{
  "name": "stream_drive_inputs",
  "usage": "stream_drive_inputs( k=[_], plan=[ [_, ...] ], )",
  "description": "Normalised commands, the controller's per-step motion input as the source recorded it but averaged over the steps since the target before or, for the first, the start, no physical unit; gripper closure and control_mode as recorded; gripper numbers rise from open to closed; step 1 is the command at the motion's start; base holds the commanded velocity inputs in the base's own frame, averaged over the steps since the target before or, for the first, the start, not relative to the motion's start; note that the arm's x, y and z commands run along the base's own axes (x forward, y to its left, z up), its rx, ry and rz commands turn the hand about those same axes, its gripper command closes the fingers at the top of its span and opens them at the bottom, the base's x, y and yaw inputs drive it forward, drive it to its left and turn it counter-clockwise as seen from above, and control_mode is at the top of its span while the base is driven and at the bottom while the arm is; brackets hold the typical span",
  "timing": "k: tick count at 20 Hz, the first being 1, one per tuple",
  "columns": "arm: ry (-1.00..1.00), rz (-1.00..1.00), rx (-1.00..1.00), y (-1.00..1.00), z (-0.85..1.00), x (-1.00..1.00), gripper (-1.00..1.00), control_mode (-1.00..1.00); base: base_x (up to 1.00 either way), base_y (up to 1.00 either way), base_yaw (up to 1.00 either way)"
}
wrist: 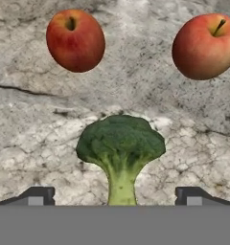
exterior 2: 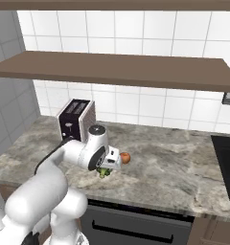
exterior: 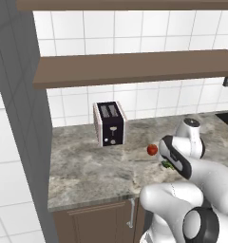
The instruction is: Pick the broccoli, apple, apple from the counter and place them in the cabinet.
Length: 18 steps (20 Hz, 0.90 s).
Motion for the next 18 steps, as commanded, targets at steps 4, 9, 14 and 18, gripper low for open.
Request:
stream_drive_inputs(
  k=[4,9,14,18],
  plan=[
    [0.00,0.00,0.00,-0.12,-0.28,0.06,-1.00,-1.00,0.00,0.00,0.00],
    [0.00,0.00,0.00,-0.05,-0.30,0.10,-1.00,-1.00,0.00,0.00,0.00],
    [0.00,0.00,0.00,0.00,-0.32,0.20,-1.00,-1.00,0.00,0.00,0.00],
    [0.01,0.00,0.00,0.00,-0.35,0.19,-1.00,-1.00,0.00,0.00,0.00]
  ],
)
